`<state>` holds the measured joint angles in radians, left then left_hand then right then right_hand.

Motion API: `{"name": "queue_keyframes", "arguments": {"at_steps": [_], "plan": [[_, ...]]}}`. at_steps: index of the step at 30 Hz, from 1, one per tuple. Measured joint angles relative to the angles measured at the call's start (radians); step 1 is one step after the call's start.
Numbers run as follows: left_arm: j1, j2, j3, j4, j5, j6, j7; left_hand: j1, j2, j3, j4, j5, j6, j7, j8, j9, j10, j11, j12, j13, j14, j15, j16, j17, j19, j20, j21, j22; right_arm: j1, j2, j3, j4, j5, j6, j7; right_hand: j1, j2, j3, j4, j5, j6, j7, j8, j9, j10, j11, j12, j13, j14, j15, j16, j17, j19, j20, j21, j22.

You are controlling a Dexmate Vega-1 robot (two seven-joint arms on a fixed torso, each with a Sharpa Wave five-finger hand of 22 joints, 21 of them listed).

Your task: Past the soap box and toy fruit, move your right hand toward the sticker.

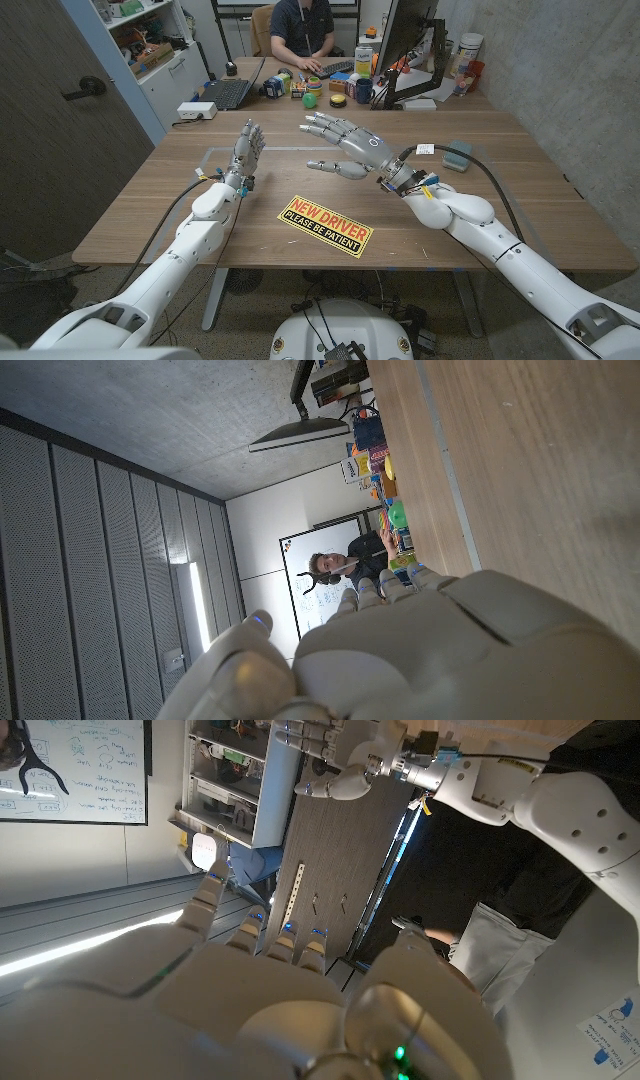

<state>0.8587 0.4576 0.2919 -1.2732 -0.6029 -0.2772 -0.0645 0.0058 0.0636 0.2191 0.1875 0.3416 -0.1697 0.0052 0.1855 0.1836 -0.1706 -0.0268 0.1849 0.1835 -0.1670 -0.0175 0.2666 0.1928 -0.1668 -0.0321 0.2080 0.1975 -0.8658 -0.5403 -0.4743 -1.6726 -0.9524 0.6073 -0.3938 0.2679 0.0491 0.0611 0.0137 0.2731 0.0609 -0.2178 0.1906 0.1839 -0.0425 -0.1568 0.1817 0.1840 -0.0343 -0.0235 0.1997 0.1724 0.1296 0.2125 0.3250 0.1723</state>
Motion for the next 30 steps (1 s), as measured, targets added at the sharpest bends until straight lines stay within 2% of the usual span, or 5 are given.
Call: {"name": "queue_keyframes", "arguments": {"at_steps": [10, 15, 20, 25, 30], "plan": [[0.021, 0.014, -0.006, -0.029, 0.001, 0.008, 0.012, 0.0, 0.0, 0.0, 0.0, 0.0, 0.0, 0.0, 0.0, 0.0, 0.0, 0.0, 0.0, 0.0, 0.0, 0.0, 0.0, 0.0, 0.0, 0.0, 0.0, 0.0, 0.048, -0.005, -0.085, 0.067, -0.015, 0.003, 0.025, 0.01, 0.01, 0.004, -0.004, -0.005, 0.0, 0.0, 0.0, 0.0, 0.001, -0.002, 0.0, 0.0, 0.004, -0.004, 0.0, 0.0, 0.0, 0.0, -0.015, 0.0], [0.029, 0.019, -0.008, -0.036, 0.0, 0.011, 0.015, 0.0, 0.0, 0.0, 0.0, 0.0, 0.0, 0.0, 0.0, 0.0, 0.0, 0.0, 0.0, 0.0, 0.0, 0.0, 0.0, 0.0, 0.0, 0.0, 0.0, 0.0, 0.059, -0.006, -0.111, 0.088, -0.014, 0.009, 0.031, 0.032, 0.032, 0.016, -0.016, -0.013, 0.0, 0.0, 0.0, 0.0, 0.012, -0.013, 0.0, 0.0, 0.023, -0.01, 0.001, 0.0, 0.0, 0.0, -0.026, 0.0], [0.036, 0.024, -0.009, -0.043, 0.0, 0.015, 0.02, 0.0, 0.0, 0.0, 0.0, 0.0, 0.0, 0.0, 0.0, 0.0, 0.0, 0.0, 0.0, 0.0, 0.0, 0.0, 0.0, 0.0, 0.0, 0.0, 0.0, 0.0, 0.07, -0.008, -0.143, 0.101, -0.025, 0.012, 0.031, 0.046, 0.046, 0.025, -0.025, -0.022, 0.0, 0.0, 0.0, 0.0, 0.031, -0.016, 0.008, 0.0, 0.051, -0.007, 0.005, 0.0, 0.018, -0.003, -0.033, 0.0], [0.043, 0.027, -0.011, -0.05, -0.002, 0.016, 0.024, 0.0, 0.0, 0.0, 0.0, 0.0, 0.0, 0.0, 0.0, 0.0, 0.0, 0.0, 0.0, 0.0, 0.0, 0.0, 0.0, 0.0, 0.0, 0.0, 0.0, 0.0, 0.078, -0.011, -0.168, 0.103, -0.043, 0.011, 0.03, 0.077, 0.05, 0.04, -0.04, -0.034, 0.038, -0.001, 0.005, 0.0, 0.065, -0.018, 0.016, 0.0, 0.08, -0.014, 0.012, 0.0, 0.043, 0.0, -0.043, 0.0], [0.05, 0.031, -0.013, -0.059, -0.005, 0.016, 0.028, 0.0, 0.0, 0.0, 0.0, 0.0, 0.0, 0.0, 0.0, 0.0, 0.0, 0.0, 0.0, 0.0, 0.0, 0.0, 0.0, 0.0, 0.0, 0.0, 0.0, 0.0, 0.085, -0.013, -0.189, 0.103, -0.054, 0.005, 0.038, 0.101, 0.056, 0.051, -0.054, -0.042, 0.083, 0.0, 0.015, 0.0, 0.076, -0.023, 0.016, 0.0, 0.082, -0.013, 0.012, 0.0, 0.058, 0.0, -0.058, 0.0]]}}
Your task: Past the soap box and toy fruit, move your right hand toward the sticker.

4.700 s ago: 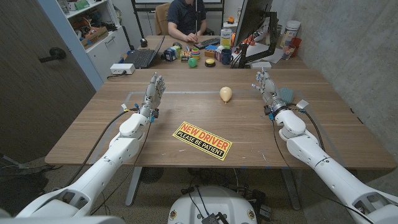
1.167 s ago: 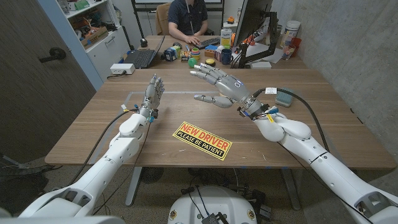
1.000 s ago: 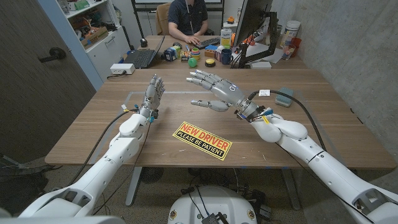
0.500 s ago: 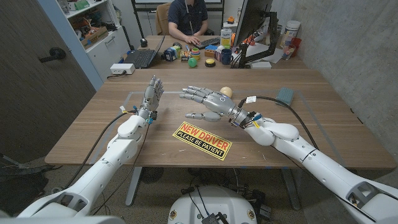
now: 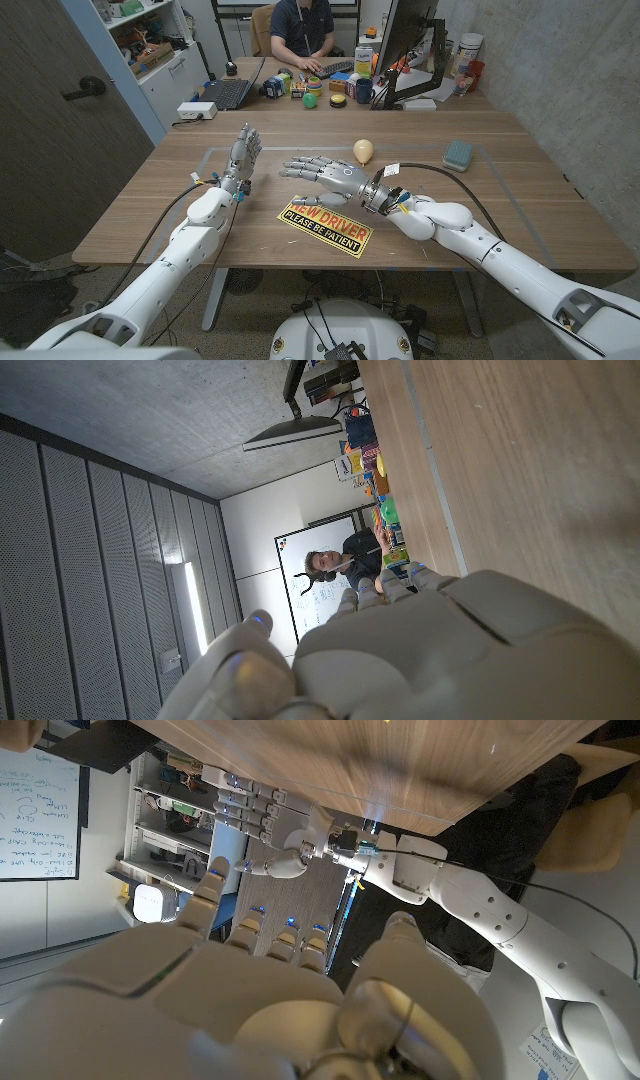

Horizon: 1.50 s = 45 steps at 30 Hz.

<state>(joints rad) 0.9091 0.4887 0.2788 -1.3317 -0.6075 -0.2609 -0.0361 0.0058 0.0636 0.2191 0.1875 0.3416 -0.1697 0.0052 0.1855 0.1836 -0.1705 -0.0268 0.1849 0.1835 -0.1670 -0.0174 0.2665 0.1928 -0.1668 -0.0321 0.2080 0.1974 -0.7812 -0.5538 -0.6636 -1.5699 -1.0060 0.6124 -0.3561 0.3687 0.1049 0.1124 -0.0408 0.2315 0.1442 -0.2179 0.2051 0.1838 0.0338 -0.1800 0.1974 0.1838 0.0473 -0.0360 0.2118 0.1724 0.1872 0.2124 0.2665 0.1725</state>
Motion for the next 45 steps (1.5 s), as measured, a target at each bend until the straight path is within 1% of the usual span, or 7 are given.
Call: {"name": "queue_keyframes", "arguments": {"at_steps": [3, 6, 11, 16, 17, 26, 45], "plan": [[0.007, 0.004, -0.002, -0.007, -0.002, 0.001, 0.005, 0.0, 0.0, 0.0, 0.0, 0.0, 0.0, 0.0, 0.0, 0.0, 0.0, 0.0, 0.0, 0.0, 0.0, 0.0, 0.0, 0.0, 0.0, 0.0, 0.0, 0.0, 0.004, -0.001, -0.013, 0.0, -0.011, -0.007, 0.005, 0.027, 0.0, 0.01, -0.018, -0.006, 0.046, 0.0, 0.006, 0.0, 0.024, -0.007, 0.0, 0.0, 0.018, 0.0, -0.005, 0.0, 0.024, 0.002, -0.011, 0.0], [0.013, 0.007, -0.003, -0.013, -0.003, 0.002, 0.008, 0.0, 0.0, 0.0, 0.0, 0.0, 0.0, 0.0, 0.0, 0.0, 0.0, 0.0, 0.0, 0.0, 0.0, 0.0, 0.0, 0.0, 0.0, 0.0, 0.0, 0.0, 0.008, -0.002, -0.025, 0.0, -0.02, -0.013, 0.007, 0.05, -0.002, 0.018, -0.034, -0.01, 0.071, -0.002, 0.006, 0.0, 0.047, 0.0, 0.0, 0.0, 0.035, 0.0, -0.005, 0.0, 0.051, 0.0, -0.015, 0.0], [0.013, 0.007, -0.003, -0.013, -0.004, 0.002, 0.013, 0.0, 0.0, 0.0, 0.0, 0.0, 0.0, 0.0, 0.0, 0.0, 0.0, 0.0, 0.0, 0.0, 0.0, 0.0, 0.0, 0.0, 0.0, 0.0, 0.0, 0.0, 0.017, -0.003, -0.047, 0.004, -0.02, -0.013, 0.007, 0.057, -0.008, 0.019, -0.041, -0.014, 0.078, -0.007, 0.006, 0.0, 0.059, 0.001, 0.0, 0.0, 0.046, 0.0, -0.005, 0.0, 0.068, -0.001, -0.019, 0.0], [0.013, 0.007, -0.003, -0.013, -0.005, 0.002, 0.016, 0.0, 0.0, 0.0, 0.0, 0.0, 0.0, 0.0, 0.0, 0.0, 0.0, 0.0, 0.0, 0.0, 0.0, 0.0, 0.0, 0.0, 0.0, 0.0, 0.0, 0.0, 0.026, -0.003, -0.067, 0.007, -0.02, -0.013, 0.007, 0.061, -0.005, 0.018, -0.042, -0.013, 0.083, -0.002, 0.001, 0.0, 0.057, 0.009, 0.0, 0.0, 0.041, -0.003, -0.012, 0.0, 0.08, -0.002, -0.027, 0.0], [0.032, 0.018, -0.009, -0.032, -0.006, 0.002, 0.017, 0.0, 0.0, 0.0, 0.0, 0.0, 0.0, 0.0, 0.0, 0.0, 0.0, 0.0, 0.0, 0.0, 0.0, 0.0, 0.0, 0.0, 0.0, 0.0, 0.0, 0.0, 0.029, -0.003, -0.072, 0.009, -0.06, -0.059, 0.054, 0.061, -0.005, 0.018, -0.042, -0.017, 0.083, -0.002, 0.001, 0.0, 0.059, 0.012, 0.0, 0.0, 0.038, 0.0, -0.012, 0.0, 0.08, -0.002, -0.031, 0.0], [0.035, 0.021, -0.01, -0.035, -0.01, 0.002, 0.018, 0.0, 0.0, 0.0, 0.0, 0.0, 0.0, 0.0, 0.0, 0.0, 0.0, 0.0, 0.0, 0.0, 0.0, 0.0, 0.0, 0.0, 0.0, 0.0, 0.0, 0.0, 0.054, 0.001, -0.107, 0.031, -0.073, -0.105, 0.12, 0.061, -0.005, 0.018, -0.042, -0.017, 0.083, -0.002, 0.001, 0.0, 0.063, 0.017, 0.0, 0.0, 0.038, 0.0, -0.012, 0.0, 0.08, -0.002, -0.038, 0.0], [0.016, 0.015, -0.011, 0.002, -0.015, 0.0, 0.004, 0.0, 0.0, -0.004, 0.004, 0.0, 0.0, 0.0, 0.0, 0.0, 0.0, 0.0, 0.0, 0.0, 0.0, 0.0, 0.0, 0.0, 0.0, 0.0, 0.0, 0.0, 0.098, -0.006, -0.156, 0.057, -0.078, -0.173, 0.222, 0.053, -0.013, 0.013, -0.046, -0.017, 0.099, -0.004, -0.007, 0.0, 0.106, 0.026, 0.0, 0.0, 0.046, 0.0, -0.012, 0.0, 0.08, -0.002, -0.052, 0.0]]}}
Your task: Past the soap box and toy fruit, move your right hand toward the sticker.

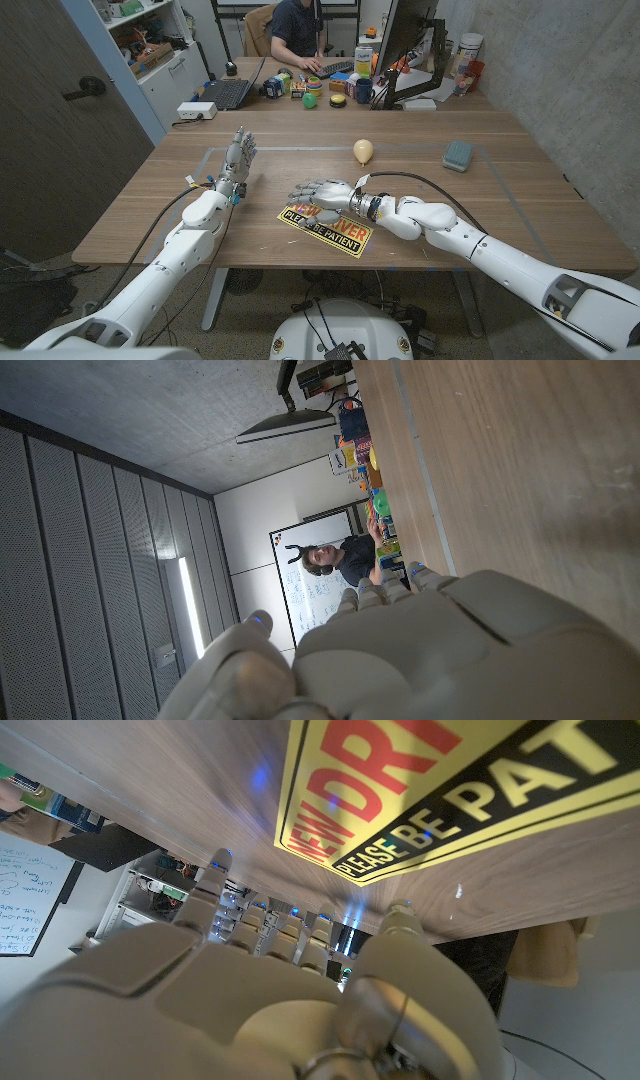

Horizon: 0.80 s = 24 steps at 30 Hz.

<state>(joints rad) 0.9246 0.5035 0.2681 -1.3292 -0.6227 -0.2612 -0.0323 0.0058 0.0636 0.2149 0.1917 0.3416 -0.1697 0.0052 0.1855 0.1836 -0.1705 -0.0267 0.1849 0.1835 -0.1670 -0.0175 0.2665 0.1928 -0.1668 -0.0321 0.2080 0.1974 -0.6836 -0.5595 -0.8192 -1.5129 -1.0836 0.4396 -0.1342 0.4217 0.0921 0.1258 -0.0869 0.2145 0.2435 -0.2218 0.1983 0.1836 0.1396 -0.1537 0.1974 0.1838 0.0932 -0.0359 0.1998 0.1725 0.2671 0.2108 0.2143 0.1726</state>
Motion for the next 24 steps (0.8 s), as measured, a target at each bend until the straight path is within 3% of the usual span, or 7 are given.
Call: {"name": "queue_keyframes", "arguments": {"at_steps": [24], "plan": [[-0.005, -0.004, 0.0, 0.002, 0.0, 0.0, -0.005, 0.0, 0.0, 0.0, 0.0, 0.0, 0.0, 0.0, 0.0, 0.0, 0.0, 0.0, 0.0, 0.0, 0.0, 0.0, 0.0, 0.0, 0.0, 0.0, 0.0, 0.0, -0.004, -0.024, 0.002, -0.02, 0.024, -0.01, 0.025, 0.0, 0.0, 0.0, 0.0, 0.0, 0.037, -0.001, 0.0, 0.0, 0.016, 0.005, 0.008, 0.0, 0.016, -0.005, 0.0, 0.0, -0.004, -0.004, -0.011, 0.0]]}}
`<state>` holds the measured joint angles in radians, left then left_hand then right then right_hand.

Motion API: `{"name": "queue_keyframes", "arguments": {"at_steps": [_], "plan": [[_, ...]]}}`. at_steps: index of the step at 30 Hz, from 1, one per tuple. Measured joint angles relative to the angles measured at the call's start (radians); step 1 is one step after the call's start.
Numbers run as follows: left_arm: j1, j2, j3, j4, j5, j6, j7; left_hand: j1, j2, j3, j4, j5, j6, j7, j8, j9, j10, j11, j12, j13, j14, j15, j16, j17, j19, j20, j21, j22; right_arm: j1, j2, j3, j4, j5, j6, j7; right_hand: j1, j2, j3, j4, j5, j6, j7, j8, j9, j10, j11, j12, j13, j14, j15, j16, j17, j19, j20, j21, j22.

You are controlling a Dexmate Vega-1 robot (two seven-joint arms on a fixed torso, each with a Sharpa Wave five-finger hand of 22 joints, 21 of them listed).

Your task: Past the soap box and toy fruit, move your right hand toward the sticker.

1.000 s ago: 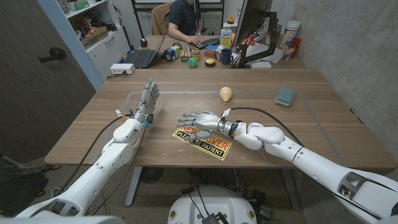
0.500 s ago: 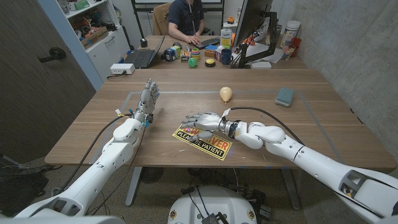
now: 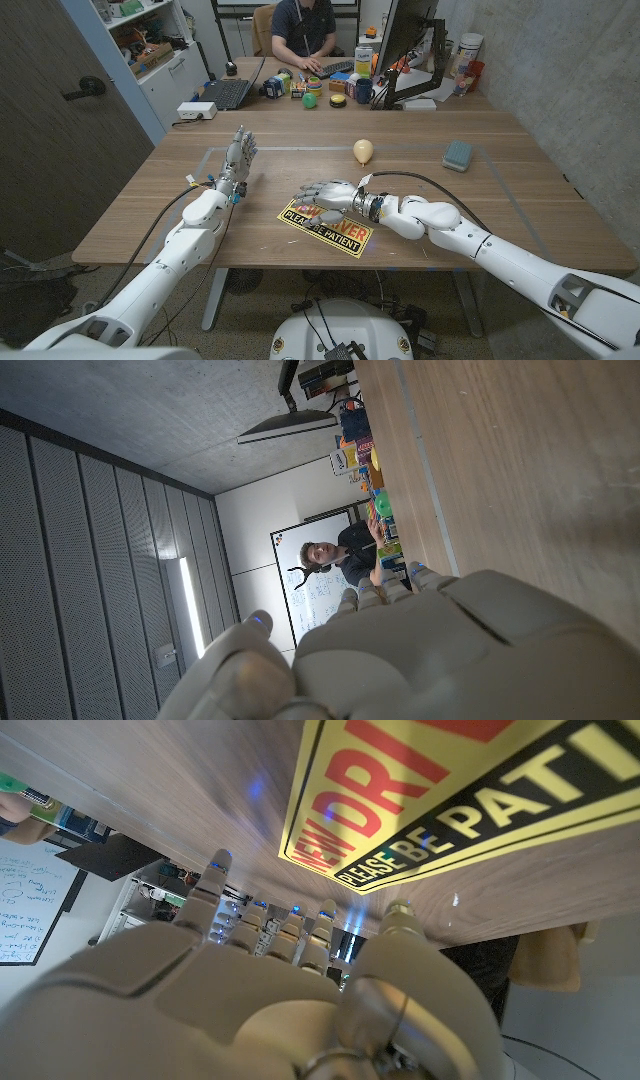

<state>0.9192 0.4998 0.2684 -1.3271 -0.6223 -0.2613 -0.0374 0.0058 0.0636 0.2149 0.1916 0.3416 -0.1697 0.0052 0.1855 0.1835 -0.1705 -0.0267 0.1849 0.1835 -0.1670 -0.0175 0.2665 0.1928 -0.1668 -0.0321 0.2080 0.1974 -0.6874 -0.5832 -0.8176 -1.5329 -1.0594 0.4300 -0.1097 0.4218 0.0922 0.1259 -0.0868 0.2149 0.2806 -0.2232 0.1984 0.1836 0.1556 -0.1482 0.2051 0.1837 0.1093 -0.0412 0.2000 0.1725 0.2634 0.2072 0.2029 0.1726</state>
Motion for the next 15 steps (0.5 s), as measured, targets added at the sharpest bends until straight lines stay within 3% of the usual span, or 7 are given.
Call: {"name": "queue_keyframes", "arguments": {"at_steps": [15], "plan": [[0.004, 0.001, 0.001, -0.009, 0.002, 0.001, 0.005, 0.0, 0.0, -0.004, -0.004, 0.0, 0.0, 0.0, 0.0, 0.0, 0.0, 0.0, 0.0, 0.0, 0.0, 0.0, 0.0, 0.0, 0.0, 0.0, 0.0, 0.0, -0.002, -0.001, 0.007, -0.003, 0.011, 0.013, 0.014, 0.0, 0.0, -0.004, 0.004, 0.0, 0.006, 0.005, 0.007, 0.0, 0.0, 0.0, 0.0, 0.0, 0.005, 0.005, 0.0, 0.0, 0.0, 0.0, 0.0, 0.0]]}}
